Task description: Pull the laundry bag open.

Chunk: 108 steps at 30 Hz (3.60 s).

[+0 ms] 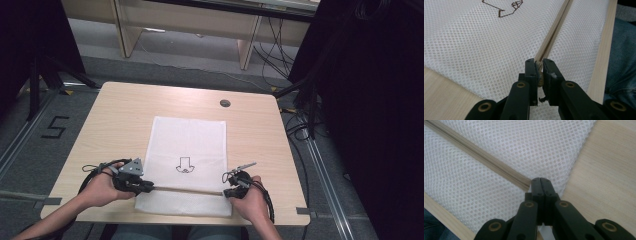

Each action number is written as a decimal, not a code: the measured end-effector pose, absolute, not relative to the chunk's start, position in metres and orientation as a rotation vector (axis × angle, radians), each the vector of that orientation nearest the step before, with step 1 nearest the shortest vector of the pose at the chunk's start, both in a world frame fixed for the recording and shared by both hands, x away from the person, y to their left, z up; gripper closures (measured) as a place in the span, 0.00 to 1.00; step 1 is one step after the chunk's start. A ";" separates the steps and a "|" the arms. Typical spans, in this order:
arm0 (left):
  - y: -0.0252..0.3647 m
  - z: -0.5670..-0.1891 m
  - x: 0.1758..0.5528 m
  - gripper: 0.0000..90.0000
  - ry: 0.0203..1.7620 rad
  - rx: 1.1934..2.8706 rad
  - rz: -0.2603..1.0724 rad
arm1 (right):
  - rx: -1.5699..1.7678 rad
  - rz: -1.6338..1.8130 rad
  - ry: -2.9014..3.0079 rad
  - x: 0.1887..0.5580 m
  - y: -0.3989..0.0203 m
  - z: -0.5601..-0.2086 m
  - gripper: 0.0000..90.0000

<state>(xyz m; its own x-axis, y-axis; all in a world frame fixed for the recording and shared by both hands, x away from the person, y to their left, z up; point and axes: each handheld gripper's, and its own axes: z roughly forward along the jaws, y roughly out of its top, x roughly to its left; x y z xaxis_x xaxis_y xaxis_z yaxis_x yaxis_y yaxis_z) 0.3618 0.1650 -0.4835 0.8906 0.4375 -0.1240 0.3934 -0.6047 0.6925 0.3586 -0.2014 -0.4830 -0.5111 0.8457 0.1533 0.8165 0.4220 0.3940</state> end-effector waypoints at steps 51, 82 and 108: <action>0.203 -0.488 0.361 0.91 0.703 2.279 0.111 | 1.521 0.654 2.589 0.359 -0.201 -0.483 1.00; 0.213 -0.494 0.364 0.91 0.712 2.316 0.096 | 1.475 0.667 2.593 0.360 -0.202 -0.484 1.00; 0.217 -0.494 0.376 0.45 0.790 2.122 0.203 | 1.467 0.738 2.531 0.358 -0.203 -0.477 0.82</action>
